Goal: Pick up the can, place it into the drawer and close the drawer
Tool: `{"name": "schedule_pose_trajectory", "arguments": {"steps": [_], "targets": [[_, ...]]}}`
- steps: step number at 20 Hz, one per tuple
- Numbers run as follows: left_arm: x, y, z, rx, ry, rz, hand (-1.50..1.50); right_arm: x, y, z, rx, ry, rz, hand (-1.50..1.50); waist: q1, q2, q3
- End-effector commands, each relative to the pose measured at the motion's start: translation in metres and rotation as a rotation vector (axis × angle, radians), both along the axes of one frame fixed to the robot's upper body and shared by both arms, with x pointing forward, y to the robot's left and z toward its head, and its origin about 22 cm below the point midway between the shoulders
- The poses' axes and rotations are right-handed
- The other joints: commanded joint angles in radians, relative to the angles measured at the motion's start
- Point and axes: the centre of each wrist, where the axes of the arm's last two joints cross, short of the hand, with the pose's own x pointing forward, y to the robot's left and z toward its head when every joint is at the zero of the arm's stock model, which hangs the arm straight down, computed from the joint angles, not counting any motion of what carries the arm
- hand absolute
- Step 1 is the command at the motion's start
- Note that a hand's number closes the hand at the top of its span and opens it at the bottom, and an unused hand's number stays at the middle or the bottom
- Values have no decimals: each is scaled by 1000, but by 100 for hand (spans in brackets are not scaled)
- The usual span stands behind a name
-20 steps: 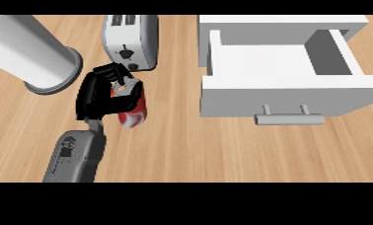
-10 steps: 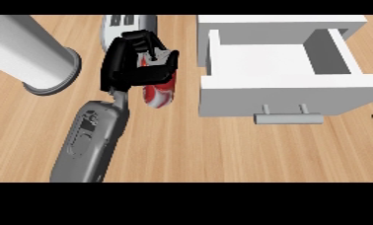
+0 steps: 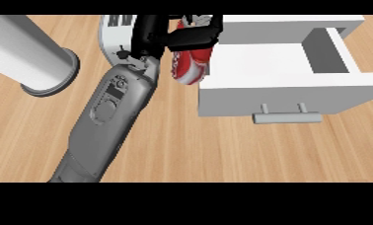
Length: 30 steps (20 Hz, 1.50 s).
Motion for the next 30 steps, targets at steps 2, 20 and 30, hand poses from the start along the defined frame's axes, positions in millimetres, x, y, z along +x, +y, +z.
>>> {"name": "schedule_pose_trajectory", "arguments": {"steps": [2,20,30], "targets": [[7,-40,15,26,-19,9,150,12,1,11,-13,1,13,-150,-5,3,0],[39,-97,79,92,35,5,150,7,8,7,-12,11,32,-150,-34,8,1],[52,-91,38,146,60,64,150,19,12,0,-11,7,54,-150,-68,16,2]]}}
